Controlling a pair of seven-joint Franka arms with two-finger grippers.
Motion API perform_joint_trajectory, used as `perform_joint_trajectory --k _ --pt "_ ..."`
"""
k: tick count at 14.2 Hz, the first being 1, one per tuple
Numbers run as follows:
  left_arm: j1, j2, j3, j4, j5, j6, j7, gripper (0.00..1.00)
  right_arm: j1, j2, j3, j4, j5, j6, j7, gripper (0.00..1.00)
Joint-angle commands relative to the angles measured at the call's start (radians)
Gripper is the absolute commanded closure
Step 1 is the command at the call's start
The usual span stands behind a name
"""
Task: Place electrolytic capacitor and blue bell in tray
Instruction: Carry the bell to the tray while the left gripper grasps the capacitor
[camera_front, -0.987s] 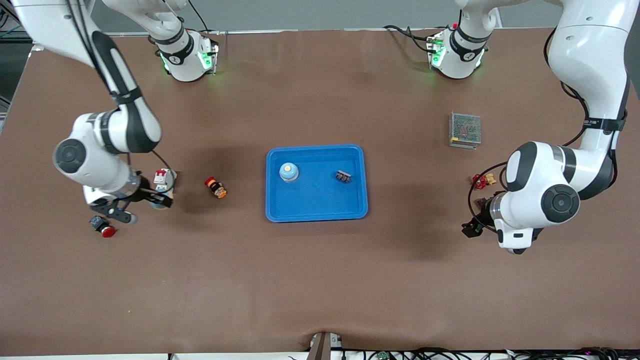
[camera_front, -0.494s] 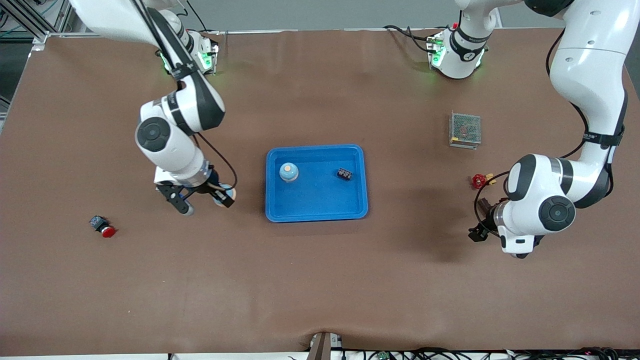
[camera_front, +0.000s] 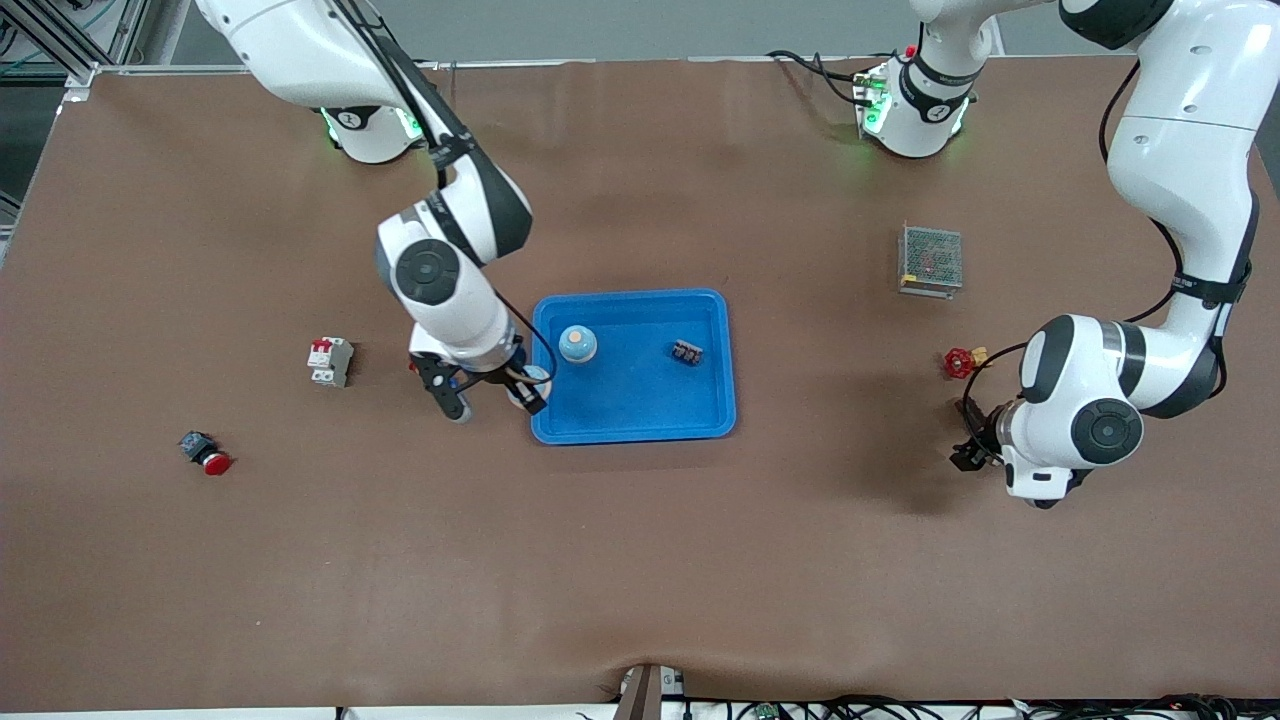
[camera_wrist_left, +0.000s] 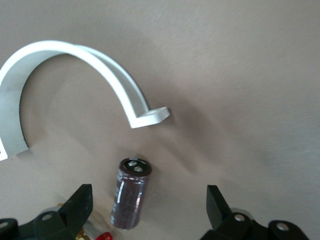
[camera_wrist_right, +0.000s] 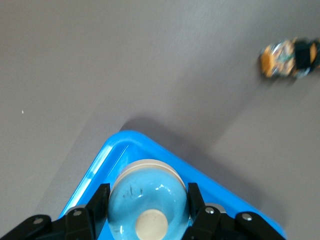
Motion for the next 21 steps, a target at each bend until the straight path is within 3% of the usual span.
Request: perform_joint_trajectory --k 1,3,10,12,17,20,21 --pt "0.006 -0.024 -0.011 -0.059 0.020 0.007 0.006 0.00 0.042 0.095 -0.014 0.102 -0.078 -0.015 0.125 1.00" --pt "0.007 -0.027 -0.011 -0.073 0.020 0.007 0.006 0.03 0.056 0.137 -0.014 0.112 -0.104 -0.013 0.154 1.00" --pt "0.010 -0.027 -0.011 -0.076 0.020 0.006 0.008 0.46 0.094 0.209 -0.015 0.153 -0.128 -0.010 0.199 1.00" --pt "0.016 -0.030 -0.011 -0.076 0.020 0.006 0.009 0.52 0.105 0.213 -0.015 0.155 -0.128 -0.010 0.202 1.00" --pt "0.021 -0.045 -0.017 -0.067 0.019 0.003 0.006 1.00 0.106 0.243 -0.017 0.164 -0.129 -0.003 0.205 1.00" --pt "0.015 -0.065 -0.024 -0.056 0.016 -0.005 0.003 1.00 0.106 0.250 -0.017 0.169 -0.135 -0.003 0.210 1.00" --pt "0.010 -0.066 -0.027 -0.048 0.008 -0.005 -0.001 1.00 0.106 0.250 -0.017 0.170 -0.135 -0.003 0.213 0.85"
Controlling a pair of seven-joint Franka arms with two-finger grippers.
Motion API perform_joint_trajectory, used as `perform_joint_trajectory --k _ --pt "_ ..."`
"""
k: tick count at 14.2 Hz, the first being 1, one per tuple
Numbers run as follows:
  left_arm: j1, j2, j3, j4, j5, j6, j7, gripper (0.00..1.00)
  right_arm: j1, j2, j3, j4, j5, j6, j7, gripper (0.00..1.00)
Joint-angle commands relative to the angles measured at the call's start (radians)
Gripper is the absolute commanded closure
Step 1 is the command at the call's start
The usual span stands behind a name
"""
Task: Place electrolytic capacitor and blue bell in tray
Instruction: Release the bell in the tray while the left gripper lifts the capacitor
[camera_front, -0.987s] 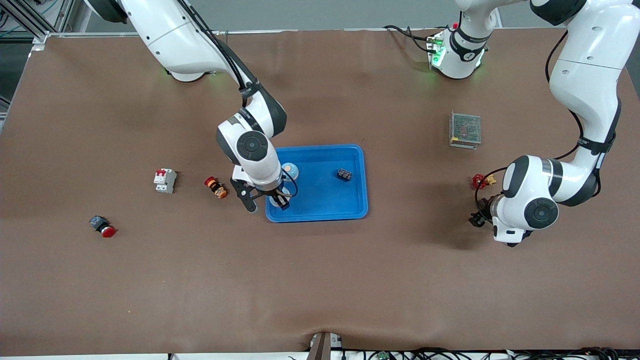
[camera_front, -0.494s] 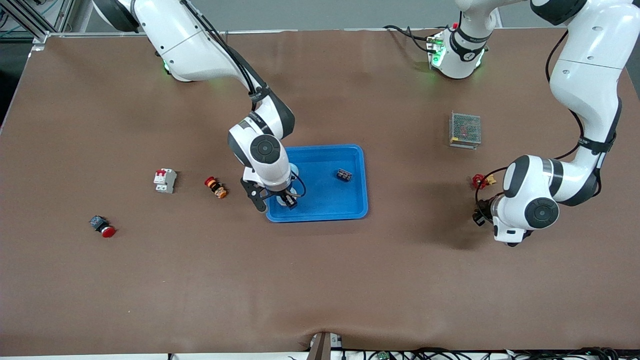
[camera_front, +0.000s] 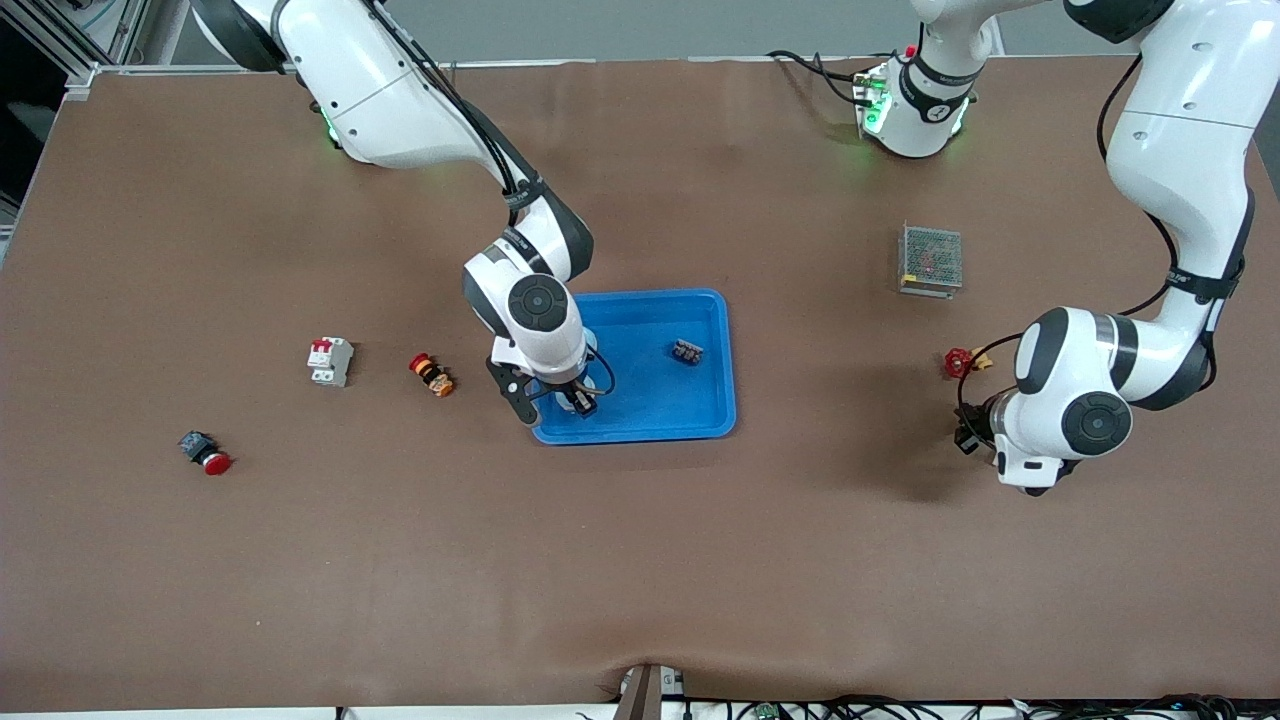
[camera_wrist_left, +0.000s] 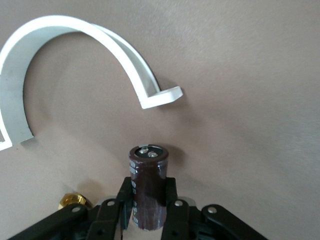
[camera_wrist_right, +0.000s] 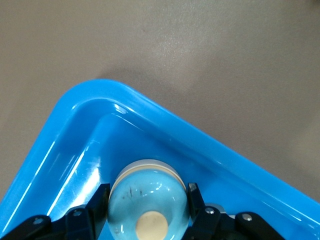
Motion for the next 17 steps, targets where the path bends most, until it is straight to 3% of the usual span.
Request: perform_joint_trajectory --k 1,4,7,10,14,17 --pt "-0.002 -0.034 -0.024 0.005 0.003 -0.006 -0.011 1.00 0.012 0.022 -0.010 0.032 -0.029 -0.002 0.044 0.01" --pt "0.000 -0.037 -0.055 0.007 0.001 -0.007 -0.026 1.00 0.002 0.018 -0.009 0.079 -0.024 -0.017 0.045 0.00" --pt "0.000 -0.037 -0.105 0.010 -0.009 -0.007 -0.087 1.00 -0.023 0.013 -0.006 0.180 -0.021 -0.189 0.004 0.00" --pt "-0.009 -0.036 -0.183 0.036 -0.014 -0.007 -0.211 1.00 -0.069 0.001 -0.004 0.245 -0.013 -0.353 -0.173 0.00" --pt "-0.009 -0.031 -0.276 0.042 -0.015 -0.007 -0.329 1.00 -0.161 -0.044 -0.004 0.247 -0.013 -0.436 -0.471 0.00" --pt "-0.086 -0.014 -0.296 0.053 -0.014 0.013 -0.466 1.00 -0.248 -0.082 -0.004 0.242 -0.013 -0.482 -0.689 0.00"
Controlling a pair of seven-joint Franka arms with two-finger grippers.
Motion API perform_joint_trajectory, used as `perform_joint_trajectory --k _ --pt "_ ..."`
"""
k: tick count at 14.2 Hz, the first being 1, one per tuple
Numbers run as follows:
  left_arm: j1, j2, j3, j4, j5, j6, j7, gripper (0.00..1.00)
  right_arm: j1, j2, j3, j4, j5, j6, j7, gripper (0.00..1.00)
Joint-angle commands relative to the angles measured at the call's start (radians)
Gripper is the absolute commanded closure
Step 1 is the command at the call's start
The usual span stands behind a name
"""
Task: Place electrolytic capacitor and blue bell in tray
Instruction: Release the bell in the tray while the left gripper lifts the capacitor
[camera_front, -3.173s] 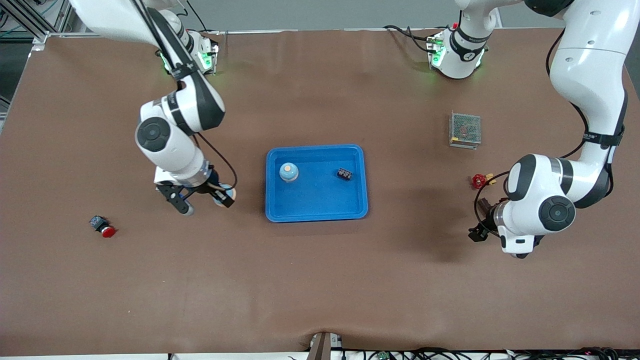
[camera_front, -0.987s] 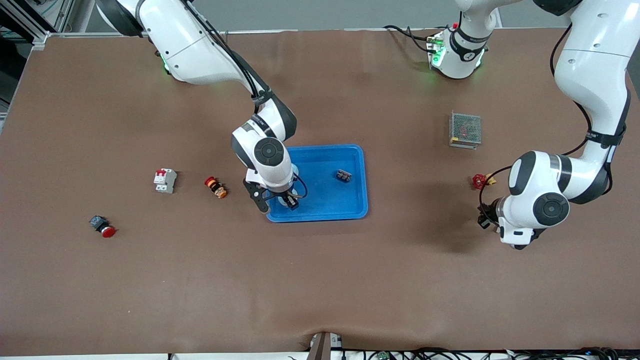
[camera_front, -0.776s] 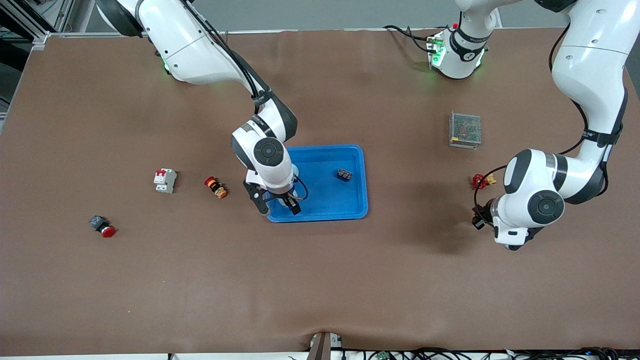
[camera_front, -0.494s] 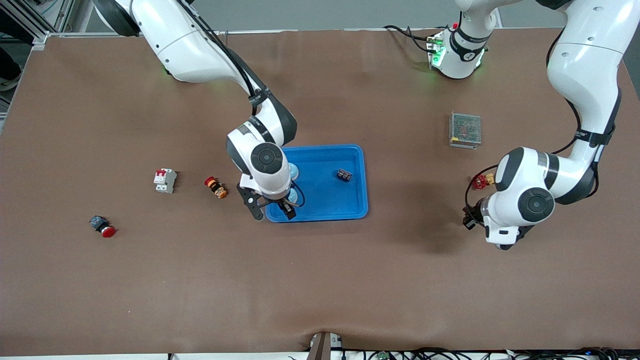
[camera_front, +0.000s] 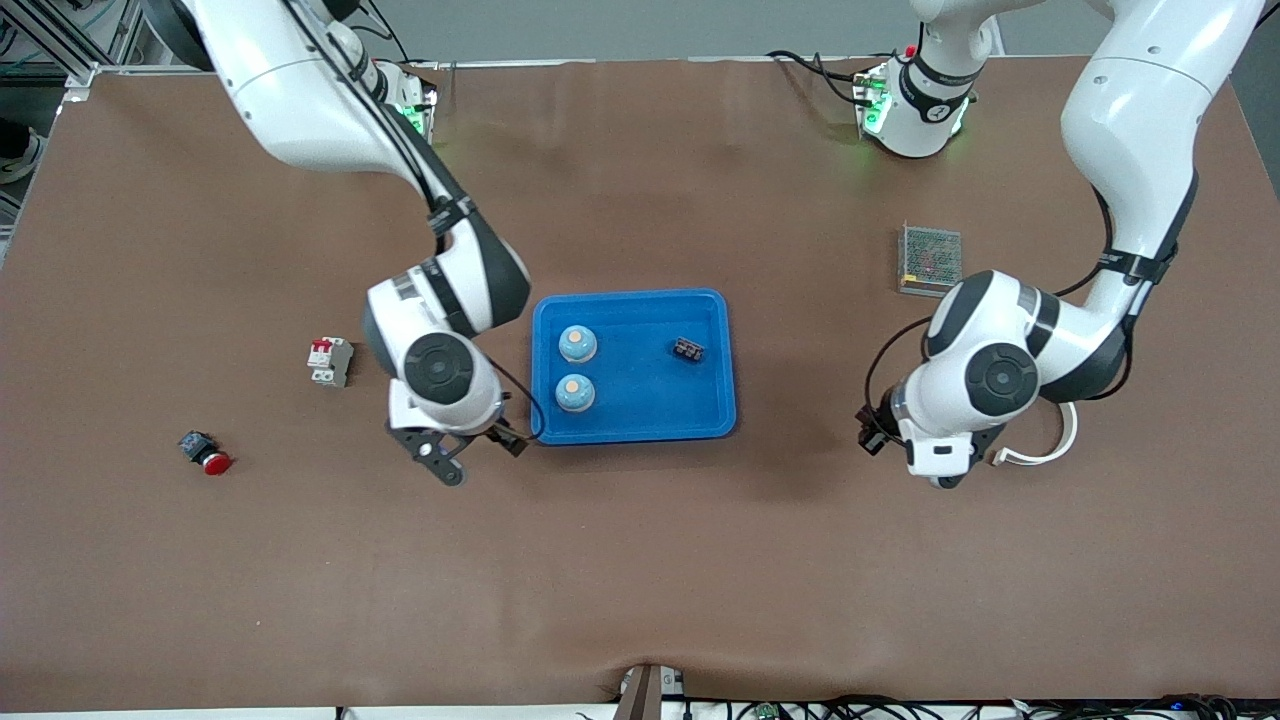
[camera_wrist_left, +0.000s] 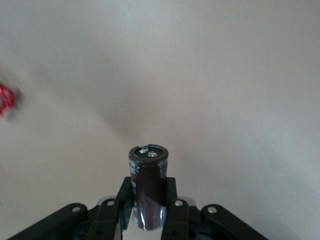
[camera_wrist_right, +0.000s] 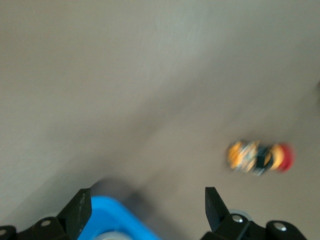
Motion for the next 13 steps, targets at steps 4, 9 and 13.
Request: perform_joint_trajectory --k 4,9,13 --pt "-0.186 0.061 0.000 0.066 -0.009 0.072 -0.275 1.00 -0.142 -0.066 0.015 -0.017 -0.015 -0.070 -0.329 0.00" --pt "-0.281 0.095 0.007 0.086 -0.006 0.207 -0.461 1.00 -0.273 -0.114 0.013 -0.019 -0.023 -0.120 -0.641 0.00" --pt "-0.385 0.136 0.090 0.109 -0.004 0.230 -0.577 1.00 -0.356 -0.169 0.015 -0.019 -0.023 -0.182 -0.842 0.00"
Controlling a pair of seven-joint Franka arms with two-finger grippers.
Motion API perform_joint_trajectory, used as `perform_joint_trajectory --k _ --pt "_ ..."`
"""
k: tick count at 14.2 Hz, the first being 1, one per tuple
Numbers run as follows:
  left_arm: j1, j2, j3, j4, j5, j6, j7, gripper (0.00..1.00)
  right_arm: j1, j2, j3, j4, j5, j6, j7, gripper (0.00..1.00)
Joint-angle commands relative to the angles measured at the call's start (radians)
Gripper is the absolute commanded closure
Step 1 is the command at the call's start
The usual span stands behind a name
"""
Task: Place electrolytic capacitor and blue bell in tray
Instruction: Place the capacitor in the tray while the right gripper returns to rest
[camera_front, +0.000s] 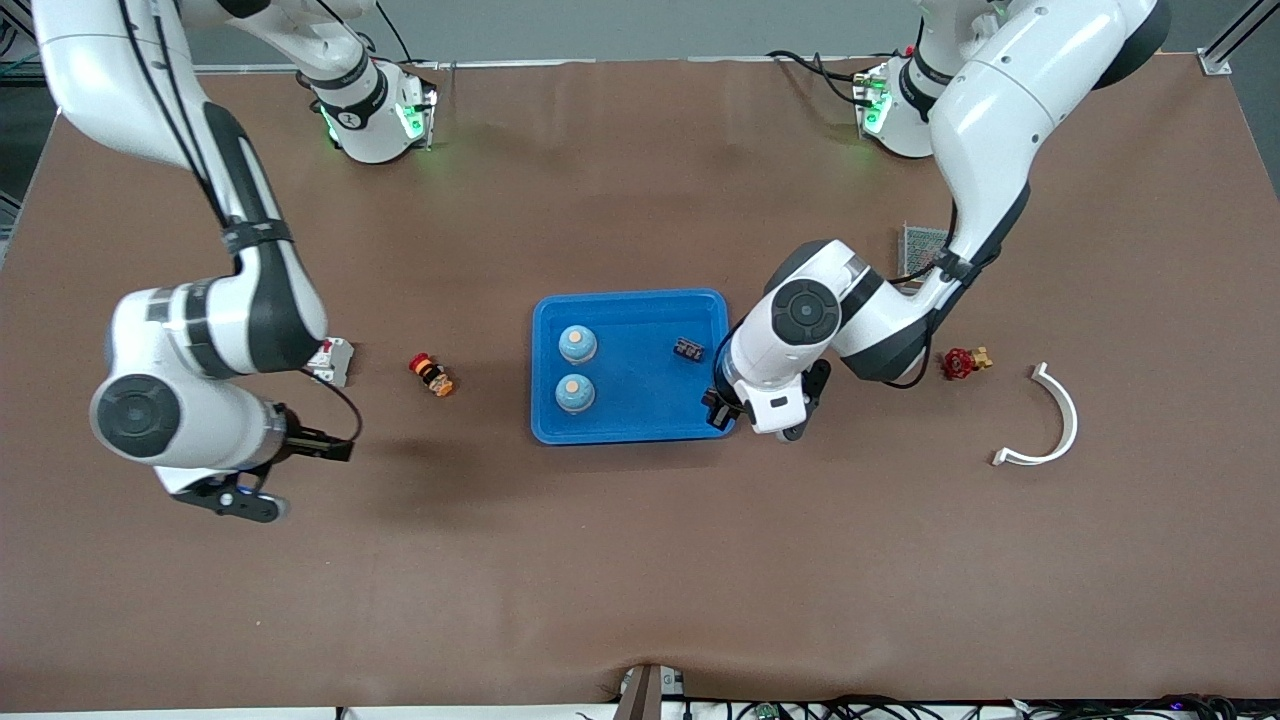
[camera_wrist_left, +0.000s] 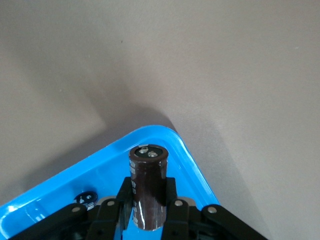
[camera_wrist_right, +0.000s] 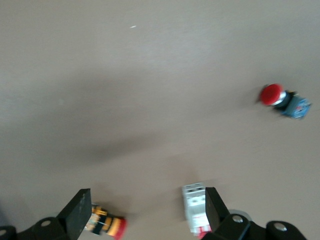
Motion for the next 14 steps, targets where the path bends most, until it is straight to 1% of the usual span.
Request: perform_joint_trajectory --k 1,3,4,6,10,11,12,13,14 --pt "-0.100 0.040 0.090 0.035 -0.005 0.042 -0.094 1.00 -0.049 -0.075 0.020 -0.015 -0.020 -0.070 -0.126 0.00" --pt "-0.157 0.055 0.133 0.036 -0.005 0.070 -0.148 1.00 -0.081 -0.124 0.020 -0.012 -0.013 -0.122 -0.200 0.00" --pt "-0.175 0.066 0.140 0.039 -0.005 0.077 -0.157 1.00 -0.093 -0.147 0.022 -0.012 -0.008 -0.151 -0.226 0.00" --pt "-0.187 0.078 0.144 0.047 -0.005 0.082 -0.189 1.00 -0.104 -0.204 0.022 -0.012 0.004 -0.224 -0.237 0.00" --pt "-0.198 0.096 0.144 0.045 -0.001 0.082 -0.189 1.00 -0.118 -0.331 0.022 -0.012 0.044 -0.353 -0.239 0.00" --pt "-0.198 0.098 0.144 0.045 -0.002 0.082 -0.189 0.90 -0.118 -0.367 0.022 -0.012 0.047 -0.376 -0.237 0.00" --pt "-0.198 0.100 0.145 0.045 -0.002 0.082 -0.186 0.71 -0.118 -0.400 0.022 -0.012 0.049 -0.396 -0.234 0.00" --pt "-0.198 0.100 0.145 0.045 0.002 0.082 -0.177 0.38 -0.120 -0.436 0.022 -0.015 0.050 -0.412 -0.236 0.00" --pt "-0.198 0.097 0.145 0.045 0.005 0.082 -0.177 0.07 -0.121 -0.466 0.022 -0.018 0.050 -0.427 -0.236 0.00"
